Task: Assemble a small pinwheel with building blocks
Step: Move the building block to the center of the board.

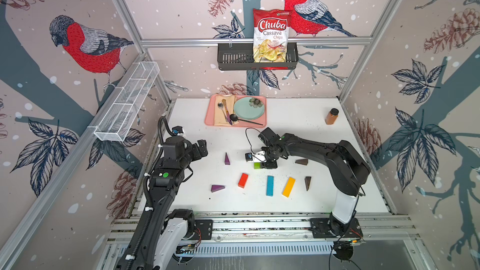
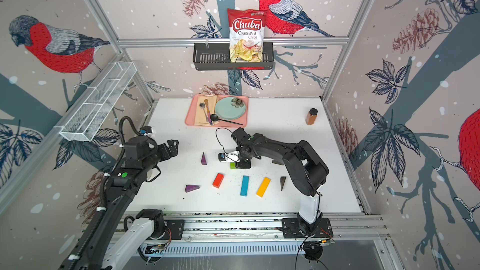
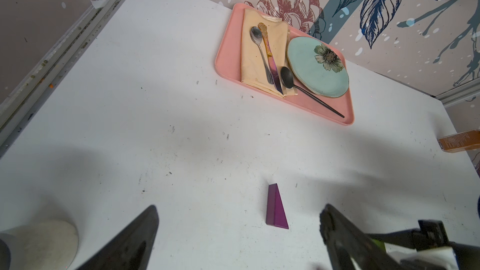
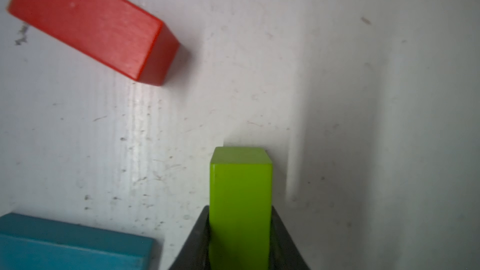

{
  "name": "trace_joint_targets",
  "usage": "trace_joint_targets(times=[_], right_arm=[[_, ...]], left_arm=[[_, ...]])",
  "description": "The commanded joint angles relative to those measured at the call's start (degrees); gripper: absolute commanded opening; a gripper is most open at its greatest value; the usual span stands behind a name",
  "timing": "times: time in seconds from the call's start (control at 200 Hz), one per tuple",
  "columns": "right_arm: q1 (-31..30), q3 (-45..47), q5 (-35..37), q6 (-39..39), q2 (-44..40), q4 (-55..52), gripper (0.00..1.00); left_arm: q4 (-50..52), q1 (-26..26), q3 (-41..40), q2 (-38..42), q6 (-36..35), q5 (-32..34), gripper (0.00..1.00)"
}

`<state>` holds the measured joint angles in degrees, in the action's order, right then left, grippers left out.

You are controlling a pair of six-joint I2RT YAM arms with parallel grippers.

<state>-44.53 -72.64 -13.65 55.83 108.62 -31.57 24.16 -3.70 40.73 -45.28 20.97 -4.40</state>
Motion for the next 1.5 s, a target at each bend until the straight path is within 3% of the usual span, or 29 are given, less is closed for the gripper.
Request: trace_joint_targets(times=[0.0, 0.125, 0.31, 0.705, 0.976, 1.146, 1.251, 1.321, 1.416, 1.496], right_arm=[[2.0, -6.3, -0.7, 4.3, 4.5, -3.1, 0.29], [5.0, -13.4, -4.2, 4.8, 9.8, -4.8, 0.28], [7.5, -15.8, -2.6, 7.9, 12.1, -7.6, 0.29], [8.5, -16.2, -0.7, 8.7, 12.6, -7.7, 0.35], [8.5, -16.1, -1.0, 7.4, 11.8, -6.2, 0.62], [9.5, -16.7, -2.9, 6.1, 8.7, -3.7, 0.72], [9.9, -18.3, -2.8, 4.8, 6.2, -6.0, 0.74], [10.2, -17.5, -3.1, 2.6, 2.8, -7.4, 0.74], [10.1, -11.9, -3.6, -2.6, -5.1, -6.9, 0.76], [9.8, -4.4, -4.4, -8.6, -13.5, -4.5, 0.77]], left_arm=[[-4.3, 0.0, -0.3, -1.2, -1.2, -4.9, 0.96], [-5.3, 0.0, -0.3, -4.1, -3.7, -12.2, 0.96], [-5.4, -0.4, 0.2, -9.7, -9.2, -20.2, 0.96], [-4.6, -3.6, 1.2, -12.8, -11.6, -15.9, 0.96], [-2.2, -6.7, 2.2, -12.8, -17.2, -15.4, 0.95], [-2.2, -7.5, 2.3, -13.1, -18.0, -16.6, 0.95], [-0.9, -8.5, 3.1, -13.4, -19.9, -16.8, 0.88], [2.2, -12.4, 5.1, -15.5, -23.2, -13.4, 0.87], [6.4, -19.5, 7.8, -20.8, -25.2, -6.9, 0.83], [7.6, -21.4, 9.0, -22.7, -23.1, -5.6, 0.8]])
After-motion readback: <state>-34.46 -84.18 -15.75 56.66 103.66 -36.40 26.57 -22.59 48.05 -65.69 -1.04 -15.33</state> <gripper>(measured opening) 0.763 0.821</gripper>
